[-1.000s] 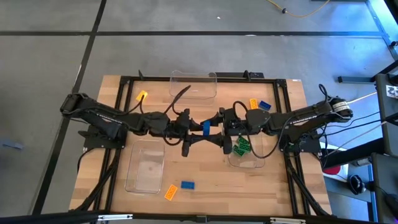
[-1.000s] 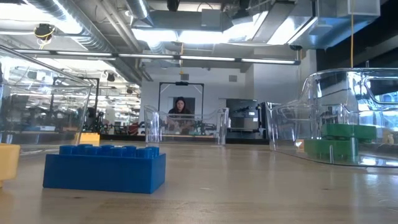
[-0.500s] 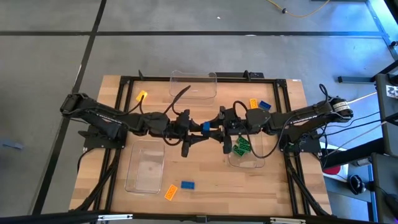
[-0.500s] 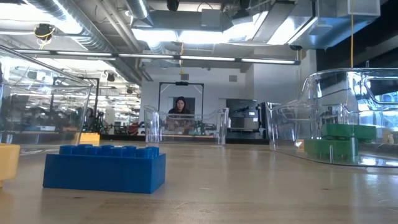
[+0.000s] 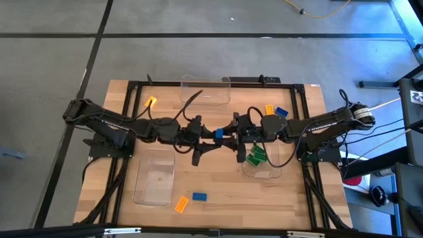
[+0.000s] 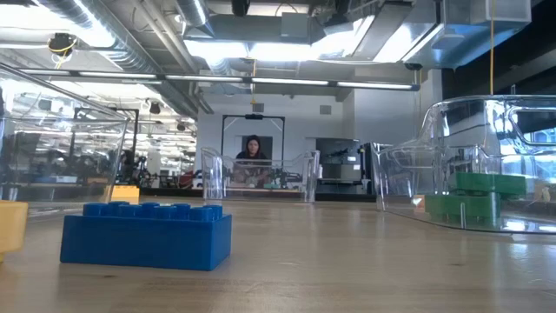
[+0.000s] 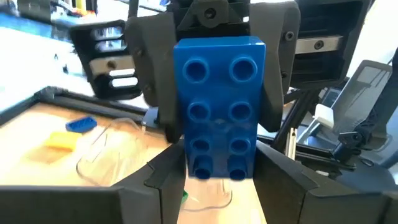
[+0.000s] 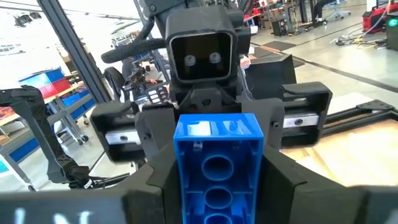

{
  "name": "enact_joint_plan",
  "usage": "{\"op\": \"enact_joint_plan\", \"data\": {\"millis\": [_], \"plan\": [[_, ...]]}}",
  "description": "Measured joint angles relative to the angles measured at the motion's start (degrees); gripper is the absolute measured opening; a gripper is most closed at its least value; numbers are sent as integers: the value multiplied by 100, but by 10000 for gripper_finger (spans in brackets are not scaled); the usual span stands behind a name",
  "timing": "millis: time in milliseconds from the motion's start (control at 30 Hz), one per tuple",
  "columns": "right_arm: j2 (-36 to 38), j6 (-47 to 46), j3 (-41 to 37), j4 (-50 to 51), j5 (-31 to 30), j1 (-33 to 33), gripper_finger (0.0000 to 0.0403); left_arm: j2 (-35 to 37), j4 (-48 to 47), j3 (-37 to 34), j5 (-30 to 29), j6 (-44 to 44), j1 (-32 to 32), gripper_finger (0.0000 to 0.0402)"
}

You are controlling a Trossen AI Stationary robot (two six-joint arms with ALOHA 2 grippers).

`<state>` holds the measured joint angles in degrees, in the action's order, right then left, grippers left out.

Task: Sort & place blocks by color
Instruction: Put the top left blue block into the top center transparent bin

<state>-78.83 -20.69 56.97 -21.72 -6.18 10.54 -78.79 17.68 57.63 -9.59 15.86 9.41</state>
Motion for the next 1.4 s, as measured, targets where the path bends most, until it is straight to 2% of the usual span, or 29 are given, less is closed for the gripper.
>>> {"op": "enact_joint_plan", "data": {"millis": [100, 333, 667, 833, 1067, 1200, 1400], "plan": [[80, 7, -2, 194, -2, -53, 143, 257, -485, 0, 205, 158, -135, 173], [459, 155, -4, 776, 66, -201, 143, 1053, -1517, 0, 155, 151, -362, 179], [591, 169, -2, 1314, -1, -380, 143, 2373, -2734, -4, -830, -388, -521, 181], [586, 151, -2, 1533, -4, -587, 143, 3155, -2574, -502, -1261, -445, -638, 181], [403, 208, 300, 1989, -23, -1345, 143, 4261, -967, -1978, -1480, -104, -706, 181], [-148, 694, 913, 2510, -19, -1836, 143, 4479, -649, -2426, -1594, 52, -706, 181], [-1247, 900, 1862, 3034, -26, -2600, 143, 4472, -586, -2494, -1745, 50, -706, 181]]}}
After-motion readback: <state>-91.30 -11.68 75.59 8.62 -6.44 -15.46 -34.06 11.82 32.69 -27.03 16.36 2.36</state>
